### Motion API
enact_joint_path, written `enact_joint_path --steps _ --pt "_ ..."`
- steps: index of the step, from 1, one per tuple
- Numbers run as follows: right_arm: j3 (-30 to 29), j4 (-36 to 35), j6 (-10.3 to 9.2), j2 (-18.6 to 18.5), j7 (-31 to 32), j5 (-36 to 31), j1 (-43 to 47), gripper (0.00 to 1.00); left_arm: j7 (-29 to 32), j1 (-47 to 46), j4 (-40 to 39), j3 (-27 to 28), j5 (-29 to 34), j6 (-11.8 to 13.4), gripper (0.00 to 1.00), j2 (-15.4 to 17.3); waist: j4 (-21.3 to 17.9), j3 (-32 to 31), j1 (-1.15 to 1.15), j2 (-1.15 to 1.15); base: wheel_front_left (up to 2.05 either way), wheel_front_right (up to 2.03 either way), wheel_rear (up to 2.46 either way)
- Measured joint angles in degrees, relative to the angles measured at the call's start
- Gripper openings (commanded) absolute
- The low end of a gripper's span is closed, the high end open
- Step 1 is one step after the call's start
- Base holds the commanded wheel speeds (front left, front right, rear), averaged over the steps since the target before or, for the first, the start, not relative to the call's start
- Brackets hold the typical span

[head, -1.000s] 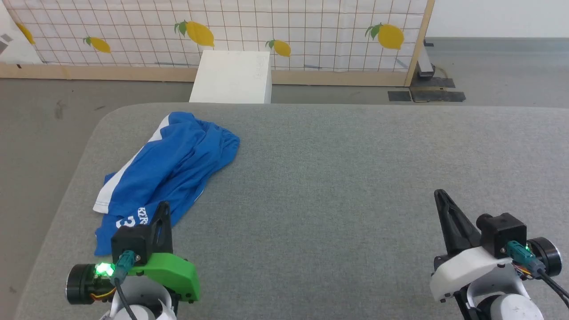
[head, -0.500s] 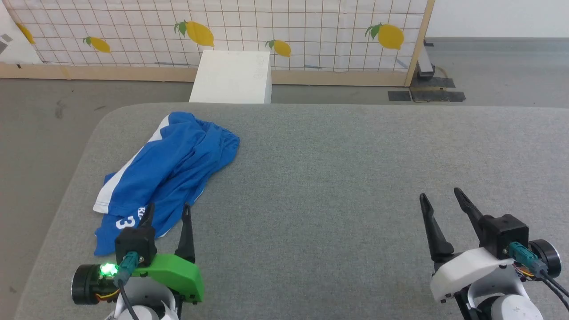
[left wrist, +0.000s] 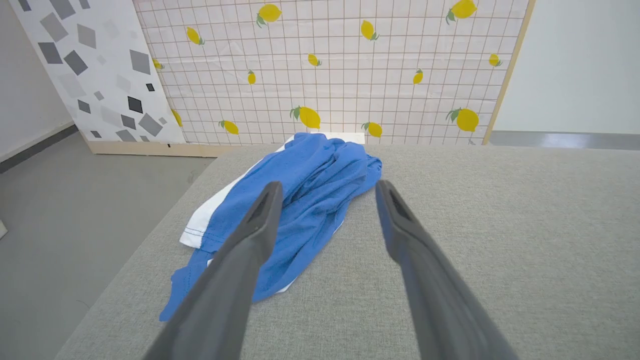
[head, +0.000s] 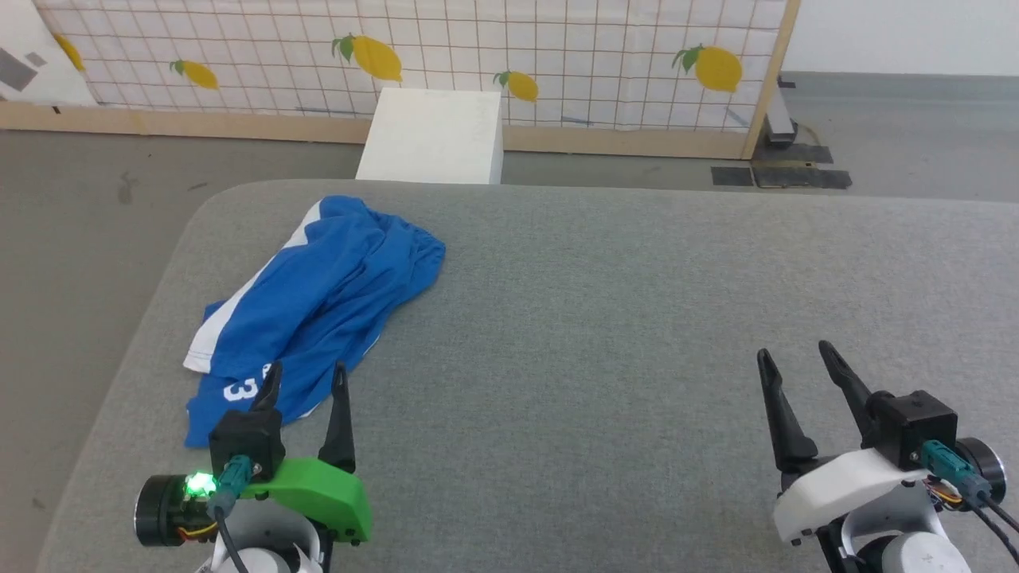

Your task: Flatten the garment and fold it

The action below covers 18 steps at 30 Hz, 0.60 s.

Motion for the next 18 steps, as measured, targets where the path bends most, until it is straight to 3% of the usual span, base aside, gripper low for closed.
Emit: enact_joint_path --steps 18 --pt "0.2 1.2 0.00 0.0 -2.1 1.7 1.0 1.00 -2.1 0.7 0.2 -0.4 -0.9 0.8 1.00 0.0 5.9 -0.5 0.00 0.00 0.00 0.00 0.00"
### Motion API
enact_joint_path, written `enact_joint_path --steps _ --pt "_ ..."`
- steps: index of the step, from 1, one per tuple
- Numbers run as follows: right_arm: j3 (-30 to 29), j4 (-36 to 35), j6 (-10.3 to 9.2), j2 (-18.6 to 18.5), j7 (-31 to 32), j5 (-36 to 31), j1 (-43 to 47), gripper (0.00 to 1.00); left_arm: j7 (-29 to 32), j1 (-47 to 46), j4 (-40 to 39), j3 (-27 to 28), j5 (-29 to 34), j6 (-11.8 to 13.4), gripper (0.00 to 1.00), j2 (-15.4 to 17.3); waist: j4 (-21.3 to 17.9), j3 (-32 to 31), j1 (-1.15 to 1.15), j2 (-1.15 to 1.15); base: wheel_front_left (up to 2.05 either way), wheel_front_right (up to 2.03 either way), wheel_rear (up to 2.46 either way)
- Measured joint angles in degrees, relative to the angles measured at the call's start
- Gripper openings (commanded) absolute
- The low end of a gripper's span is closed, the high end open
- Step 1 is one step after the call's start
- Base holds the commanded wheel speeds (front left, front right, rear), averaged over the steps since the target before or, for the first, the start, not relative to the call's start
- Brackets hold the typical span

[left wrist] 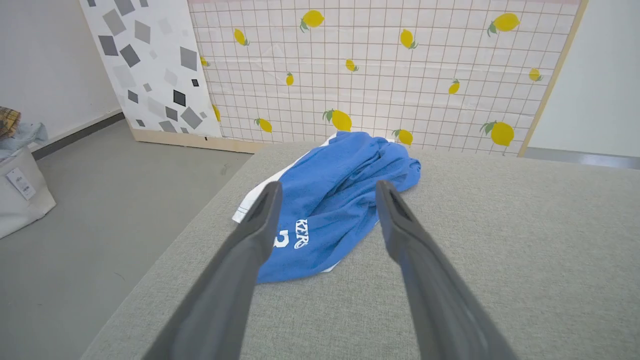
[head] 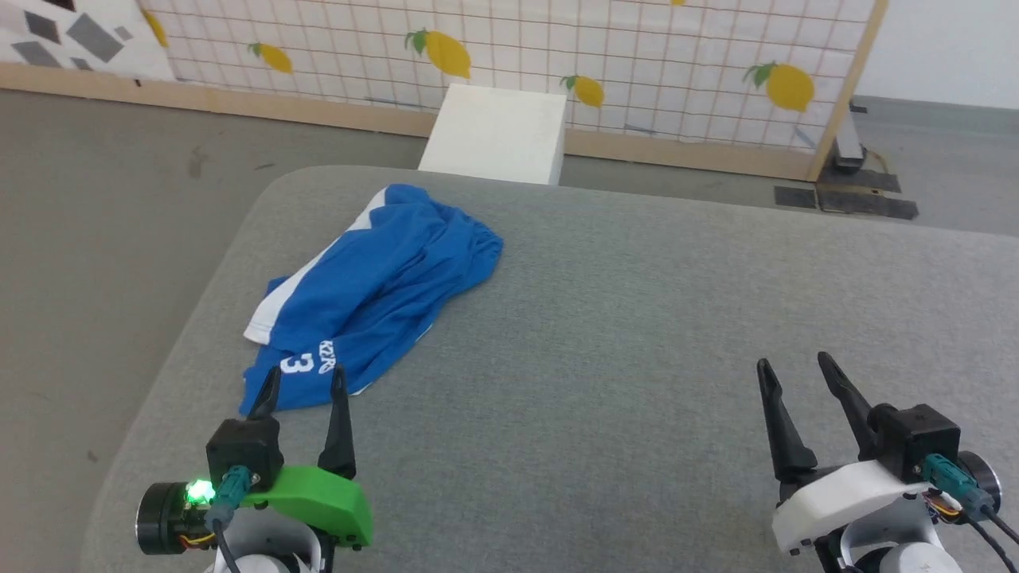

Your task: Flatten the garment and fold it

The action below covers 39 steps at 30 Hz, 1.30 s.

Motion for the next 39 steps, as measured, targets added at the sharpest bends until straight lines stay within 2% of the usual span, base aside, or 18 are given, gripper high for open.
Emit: enact_joint_path --steps 23,39 --pt "0.6 2.3 0.00 0.0 -2.6 3.1 1.3 1.00 -2.7 1.2 0.3 -0.3 -1.5 0.5 1.00 0.0 9.1 -0.9 0.00 0.00 0.00 0.00 0.00" --pt "1.0 4.0 0.00 0.0 -4.9 5.0 2.0 1.00 -4.6 2.3 0.3 -1.0 -2.6 1.7 1.00 0.0 13.3 -0.9 0.00 0.00 0.00 0.00 0.00"
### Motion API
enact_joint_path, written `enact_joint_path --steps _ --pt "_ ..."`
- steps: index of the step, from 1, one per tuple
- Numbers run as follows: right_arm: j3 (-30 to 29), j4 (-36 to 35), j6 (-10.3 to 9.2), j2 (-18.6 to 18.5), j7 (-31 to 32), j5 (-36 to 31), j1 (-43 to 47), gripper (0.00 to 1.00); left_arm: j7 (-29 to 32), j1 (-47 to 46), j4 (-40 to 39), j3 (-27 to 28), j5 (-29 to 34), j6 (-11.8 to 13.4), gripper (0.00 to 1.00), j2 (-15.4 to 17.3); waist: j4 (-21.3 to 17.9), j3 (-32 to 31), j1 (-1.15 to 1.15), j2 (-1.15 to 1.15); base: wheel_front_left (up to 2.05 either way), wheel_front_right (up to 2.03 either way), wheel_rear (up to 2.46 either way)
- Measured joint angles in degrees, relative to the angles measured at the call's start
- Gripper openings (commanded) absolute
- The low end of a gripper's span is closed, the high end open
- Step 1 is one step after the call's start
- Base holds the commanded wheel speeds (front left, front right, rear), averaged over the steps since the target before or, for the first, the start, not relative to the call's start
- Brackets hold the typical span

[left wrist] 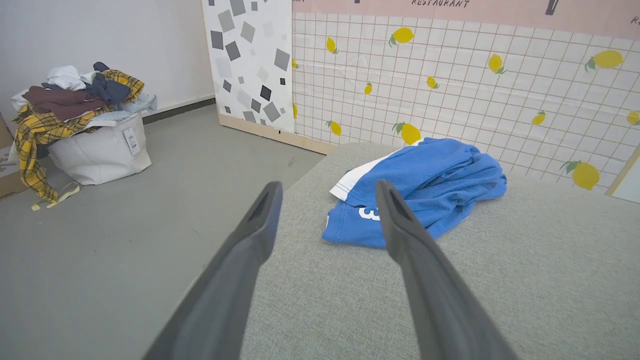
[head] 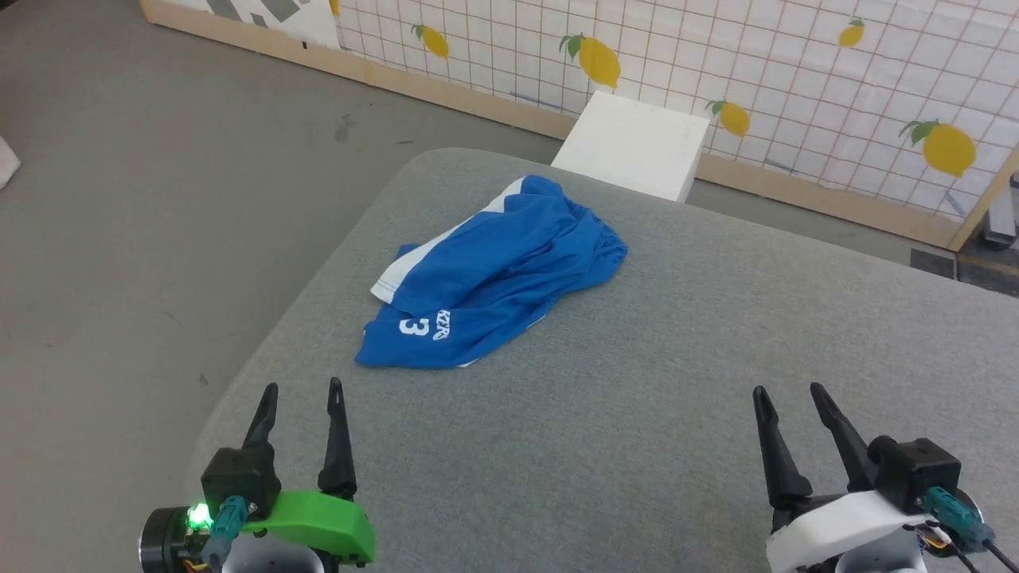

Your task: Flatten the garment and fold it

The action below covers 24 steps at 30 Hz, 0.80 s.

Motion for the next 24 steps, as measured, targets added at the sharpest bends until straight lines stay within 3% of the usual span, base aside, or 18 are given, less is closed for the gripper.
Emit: enact_joint_path --steps 24 --pt "-0.1 2.3 0.00 0.0 -3.0 2.9 0.7 1.00 -3.3 0.2 1.2 -1.7 -2.8 0.4 1.00 0.0 4.3 0.2 0.00 0.00 0.00 0.00 0.00"
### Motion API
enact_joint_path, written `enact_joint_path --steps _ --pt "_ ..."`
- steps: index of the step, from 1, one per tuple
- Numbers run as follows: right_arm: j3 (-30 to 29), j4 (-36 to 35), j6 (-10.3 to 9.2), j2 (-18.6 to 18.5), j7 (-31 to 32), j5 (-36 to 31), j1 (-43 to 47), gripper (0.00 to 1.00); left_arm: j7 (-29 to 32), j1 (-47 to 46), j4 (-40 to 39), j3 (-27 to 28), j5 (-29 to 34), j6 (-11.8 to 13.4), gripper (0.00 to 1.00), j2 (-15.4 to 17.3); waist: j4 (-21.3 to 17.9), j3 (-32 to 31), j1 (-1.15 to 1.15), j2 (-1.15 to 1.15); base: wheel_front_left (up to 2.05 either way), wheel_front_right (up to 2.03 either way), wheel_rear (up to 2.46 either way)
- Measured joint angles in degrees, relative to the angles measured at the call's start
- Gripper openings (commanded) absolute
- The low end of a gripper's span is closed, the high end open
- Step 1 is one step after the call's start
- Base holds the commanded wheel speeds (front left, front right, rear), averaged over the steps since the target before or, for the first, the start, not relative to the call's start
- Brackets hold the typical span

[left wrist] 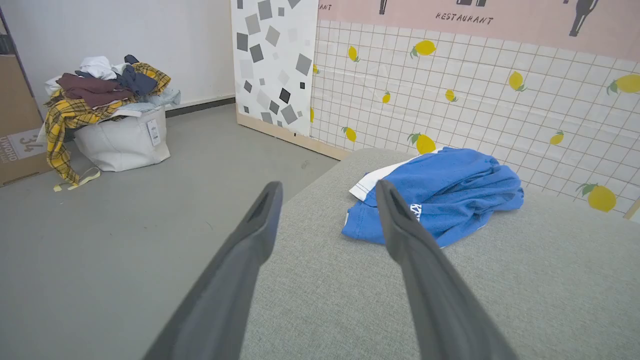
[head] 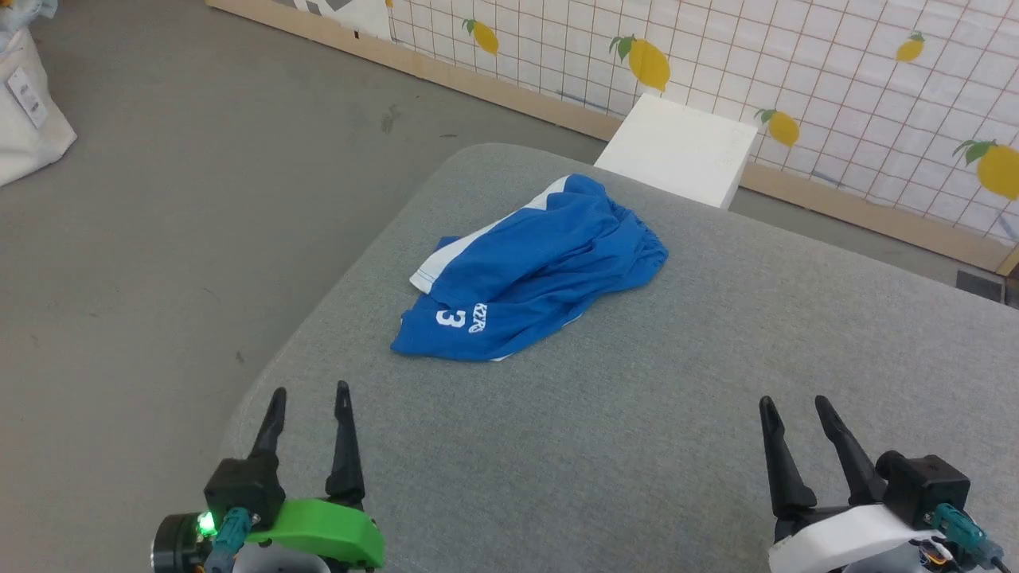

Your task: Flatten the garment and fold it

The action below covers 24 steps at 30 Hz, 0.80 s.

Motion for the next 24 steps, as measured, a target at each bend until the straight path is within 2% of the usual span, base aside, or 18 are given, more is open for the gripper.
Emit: enact_joint_path --steps 2,3,6,11,15,18,24 --pt "-0.2 0.1 0.00 0.0 -0.2 0.0 0.0 1.00 -0.2 -0.4 0.8 -0.4 -0.2 -1.2 1.00 0.0 0.0 0.3 0.00 0.00 0.00 0.00 0.00" --pt "-0.3 0.2 0.00 0.0 -0.6 -0.1 0.0 1.00 -0.6 -3.1 2.6 -1.0 -1.1 -3.0 1.00 0.0 0.0 1.0 0.00 0.00 0.00 0.00 0.00" --pt "-0.2 0.2 0.00 0.0 -0.8 -0.8 0.0 1.00 -0.3 -8.8 5.9 -1.5 -2.9 -5.8 1.00 0.4 -0.4 2.0 0.00 0.00 0.00 0.00 0.00" --pt "-1.5 -0.5 0.00 0.1 -1.5 -2.6 -2.0 1.00 5.9 -22.1 12.4 -3.9 -6.4 -9.9 1.00 3.1 -1.9 4.7 0.00 0.00 0.00 0.00 0.00" --pt "-3.8 -2.3 0.01 0.1 -1.6 -4.1 -4.5 1.00 14.1 -34.7 18.2 -6.0 -10.9 -11.0 1.00 6.2 -4.0 7.9 0.01 0.00 0.00 0.00 0.00" --pt "-5.7 -3.4 0.00 0.1 -1.5 -4.8 -5.5 1.00 24.1 -42.1 22.5 -7.1 -15.5 -11.1 1.00 8.5 -6.5 10.3 0.01 0.00 0.00 0.00 0.00" --pt "-9.5 -4.8 0.00 0.1 -1.4 -5.3 -6.6 1.00 41.7 -50.4 27.4 -6.9 -22.4 -11.1 1.00 12.3 -12.3 15.0 0.01 0.00 0.00 0.00 0.00"
